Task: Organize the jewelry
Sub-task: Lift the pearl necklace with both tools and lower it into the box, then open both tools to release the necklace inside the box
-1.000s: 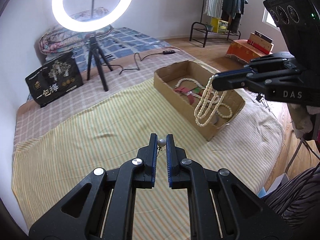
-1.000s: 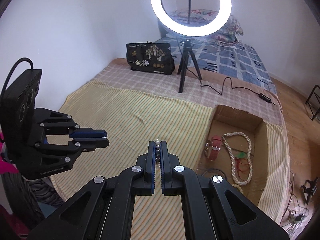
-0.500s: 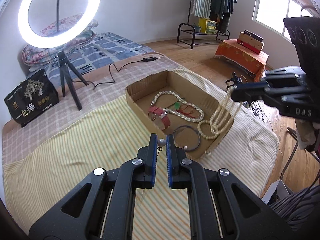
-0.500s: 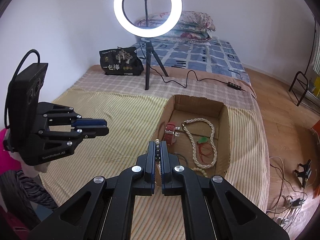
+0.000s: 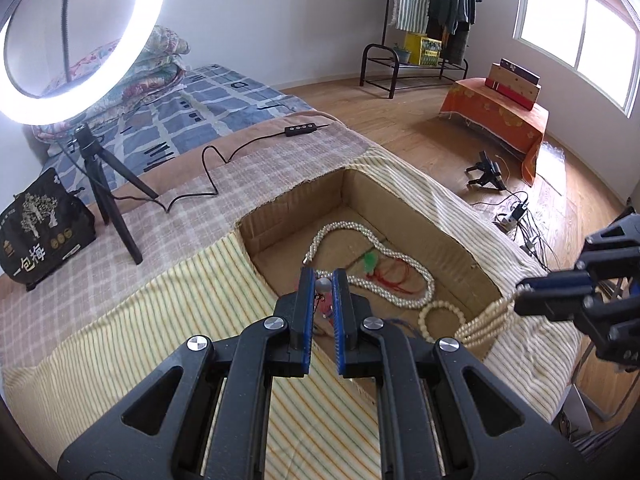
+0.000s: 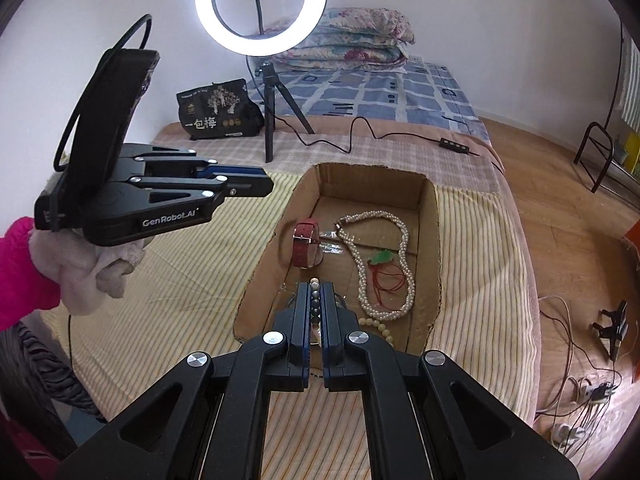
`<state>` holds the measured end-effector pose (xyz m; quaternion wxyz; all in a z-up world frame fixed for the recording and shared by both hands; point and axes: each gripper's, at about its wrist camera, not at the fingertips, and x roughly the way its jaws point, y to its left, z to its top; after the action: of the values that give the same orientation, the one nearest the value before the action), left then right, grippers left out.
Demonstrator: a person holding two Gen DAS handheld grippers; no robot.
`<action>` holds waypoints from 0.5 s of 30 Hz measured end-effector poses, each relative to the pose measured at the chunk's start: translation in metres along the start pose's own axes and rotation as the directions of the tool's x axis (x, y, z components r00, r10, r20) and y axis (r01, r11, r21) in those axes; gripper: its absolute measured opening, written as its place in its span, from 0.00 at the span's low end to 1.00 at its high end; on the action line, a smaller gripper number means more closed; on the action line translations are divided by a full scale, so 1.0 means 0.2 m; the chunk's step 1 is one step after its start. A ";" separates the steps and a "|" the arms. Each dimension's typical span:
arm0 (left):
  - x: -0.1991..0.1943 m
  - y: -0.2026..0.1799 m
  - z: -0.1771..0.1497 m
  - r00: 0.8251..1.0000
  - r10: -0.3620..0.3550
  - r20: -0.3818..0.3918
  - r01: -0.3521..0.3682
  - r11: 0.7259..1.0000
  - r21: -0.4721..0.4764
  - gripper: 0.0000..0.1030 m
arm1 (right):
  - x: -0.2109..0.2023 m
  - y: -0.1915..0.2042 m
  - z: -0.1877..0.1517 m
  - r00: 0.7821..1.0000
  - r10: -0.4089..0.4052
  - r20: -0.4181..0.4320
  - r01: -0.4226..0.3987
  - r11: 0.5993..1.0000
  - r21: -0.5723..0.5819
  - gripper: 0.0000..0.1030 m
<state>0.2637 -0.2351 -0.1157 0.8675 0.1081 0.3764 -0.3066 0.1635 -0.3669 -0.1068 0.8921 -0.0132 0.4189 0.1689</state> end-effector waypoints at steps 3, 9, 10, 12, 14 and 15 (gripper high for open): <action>0.07 0.00 0.04 1.000 0.003 -0.007 -0.003 1.000 0.000 0.07 | 0.04 -0.02 -0.01 1.000 -0.002 -0.019 0.002 1.000 0.001 0.02; 0.19 0.01 0.11 1.000 0.012 -0.014 -0.012 1.000 0.000 0.07 | 0.10 -0.05 -0.02 0.998 -0.009 -0.055 0.009 1.000 0.011 0.02; 0.20 0.01 0.12 1.000 0.012 -0.017 -0.012 1.000 -0.001 0.07 | 0.11 -0.05 -0.02 0.998 -0.010 -0.060 0.011 1.000 0.011 0.02; 0.23 0.02 0.14 1.000 0.014 -0.021 -0.014 1.000 -0.002 0.07 | 0.12 -0.06 -0.03 0.998 -0.011 -0.068 0.012 1.000 0.009 0.02; 0.25 0.03 0.15 1.000 0.015 -0.026 -0.016 1.000 -0.010 0.07 | 0.13 -0.07 -0.02 0.997 -0.014 -0.073 0.014 1.000 0.007 0.02; 0.27 0.04 0.16 0.999 0.014 -0.029 -0.014 1.000 -0.017 0.07 | 0.14 -0.07 -0.02 0.997 -0.014 -0.075 0.014 1.000 0.007 0.02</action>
<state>0.3154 -0.2660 -0.1322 0.8650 0.1077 0.3908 -0.2957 0.1807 -0.3730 -0.1322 0.8770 -0.0191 0.4524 0.1605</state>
